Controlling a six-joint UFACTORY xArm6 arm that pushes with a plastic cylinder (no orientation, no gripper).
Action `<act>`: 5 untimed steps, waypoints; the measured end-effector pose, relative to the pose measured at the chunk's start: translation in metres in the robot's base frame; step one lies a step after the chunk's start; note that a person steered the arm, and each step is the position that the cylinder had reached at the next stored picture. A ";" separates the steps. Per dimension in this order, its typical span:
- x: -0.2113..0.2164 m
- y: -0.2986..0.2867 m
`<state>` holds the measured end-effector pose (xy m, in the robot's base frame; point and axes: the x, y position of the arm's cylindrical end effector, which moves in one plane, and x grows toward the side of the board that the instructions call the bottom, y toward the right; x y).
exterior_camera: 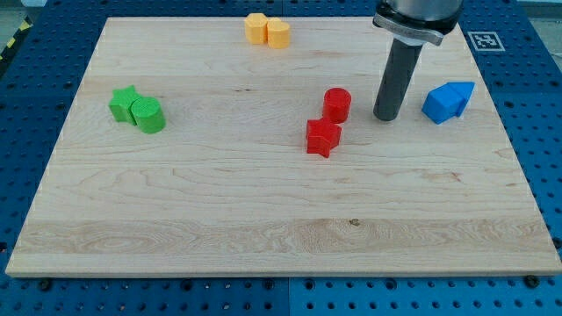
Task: Move the red circle left above the red star
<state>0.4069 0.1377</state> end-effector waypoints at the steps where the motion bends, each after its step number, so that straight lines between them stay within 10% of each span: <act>1: -0.009 -0.005; 5: -0.009 -0.046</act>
<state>0.3983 0.0915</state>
